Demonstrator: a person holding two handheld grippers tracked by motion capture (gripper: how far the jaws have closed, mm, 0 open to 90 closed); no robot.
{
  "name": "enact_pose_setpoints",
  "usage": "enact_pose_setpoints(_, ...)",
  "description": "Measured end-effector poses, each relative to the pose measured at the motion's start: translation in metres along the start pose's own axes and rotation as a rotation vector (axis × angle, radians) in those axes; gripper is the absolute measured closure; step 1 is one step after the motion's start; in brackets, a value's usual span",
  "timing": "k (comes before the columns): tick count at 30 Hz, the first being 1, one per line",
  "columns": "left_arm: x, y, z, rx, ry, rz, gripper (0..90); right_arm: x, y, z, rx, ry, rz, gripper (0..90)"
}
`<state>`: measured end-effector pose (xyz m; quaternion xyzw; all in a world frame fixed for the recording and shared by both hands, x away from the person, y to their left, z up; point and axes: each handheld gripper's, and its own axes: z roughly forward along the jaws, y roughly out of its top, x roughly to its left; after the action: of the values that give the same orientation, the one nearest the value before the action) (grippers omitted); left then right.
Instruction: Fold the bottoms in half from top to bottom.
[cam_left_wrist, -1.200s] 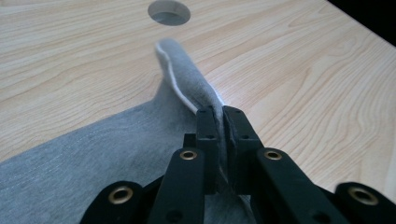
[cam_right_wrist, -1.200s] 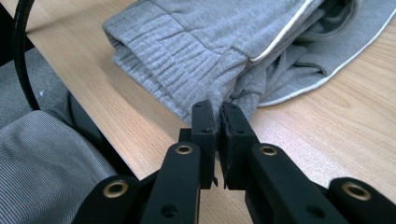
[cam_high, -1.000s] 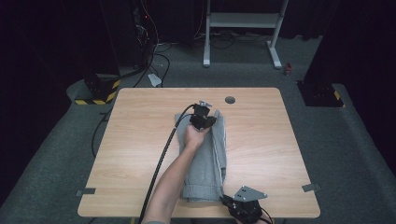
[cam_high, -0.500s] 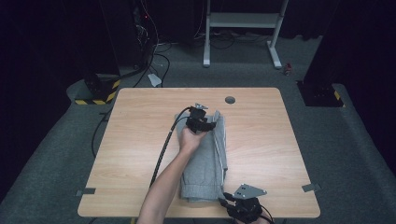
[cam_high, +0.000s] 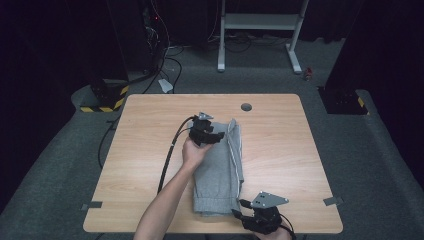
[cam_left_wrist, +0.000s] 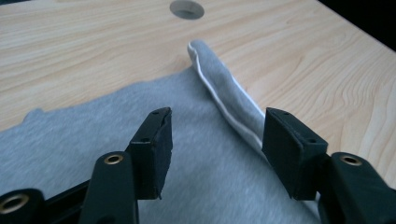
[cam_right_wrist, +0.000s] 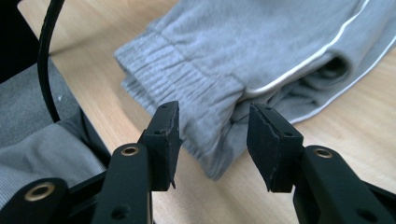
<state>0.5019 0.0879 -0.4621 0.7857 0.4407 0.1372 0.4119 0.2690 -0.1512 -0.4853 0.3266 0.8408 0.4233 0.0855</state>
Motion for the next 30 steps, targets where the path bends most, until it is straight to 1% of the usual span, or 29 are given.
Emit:
enact_pose_setpoints(2, -0.001, -0.005, -0.006, -0.005, 0.004, 0.001, 42.7, -0.002, 0.003, -0.003, -0.014, -0.006, 0.000, 54.1)
enact_pose_setpoints(7, 0.000, -0.020, -0.020, -0.009, -0.012, -0.007, 41.4, -0.009, 0.015, -0.003, -0.028, -0.019, -0.014, 54.2)
enact_pose_setpoints(9, -0.001, -0.027, -0.027, -0.005, -0.015, 0.001, 40.9, -0.013, 0.022, -0.001, -0.035, -0.022, -0.024, 54.4)
enact_pose_setpoints(10, -0.002, -0.030, -0.029, 0.002, -0.013, 0.011, 40.7, -0.014, 0.025, 0.001, -0.034, -0.022, -0.026, 54.5)
enact_pose_setpoints(11, -0.003, -0.033, -0.032, 0.003, -0.012, 0.016, 40.5, -0.016, 0.029, 0.003, -0.039, -0.023, -0.036, 54.6)
enact_pose_setpoints(14, -0.007, -0.043, -0.041, 0.003, -0.020, 0.032, 40.2, -0.020, 0.038, 0.009, -0.037, -0.020, -0.040, 54.8)
enact_pose_setpoints(16, -0.009, -0.050, -0.048, 0.002, -0.040, 0.033, 39.9, -0.022, 0.043, 0.013, -0.034, -0.021, -0.039, 54.9)
enact_pose_setpoints(18, -0.012, -0.057, -0.054, 0.008, -0.036, 0.057, 39.9, -0.024, 0.047, 0.018, -0.035, -0.019, -0.049, 55.1)
enact_pose_setpoints(19, -0.014, -0.061, -0.056, 0.013, -0.042, 0.063, 39.9, -0.025, 0.049, 0.021, -0.033, -0.017, -0.052, 55.0)
enact_pose_setpoints(23, -0.020, -0.077, -0.064, 0.020, -0.063, 0.060, 39.9, -0.028, 0.057, 0.032, -0.014, -0.021, -0.057, 55.0)
enact_pose_setpoints(25, -0.023, -0.084, -0.067, 0.029, -0.061, 0.067, 39.8, -0.030, 0.060, 0.037, -0.004, -0.025, -0.056, 55.0)
enact_pose_setpoints(27, -0.025, -0.091, -0.068, 0.043, -0.050, 0.081, 39.8, -0.033, 0.062, 0.042, 0.002, -0.028, -0.058, 54.9)
enact_pose_setpoints(30, -0.027, -0.100, -0.069, 0.053, -0.047, 0.082, 39.7, -0.036, 0.064, 0.050, 0.021, -0.040, -0.064, 54.9)
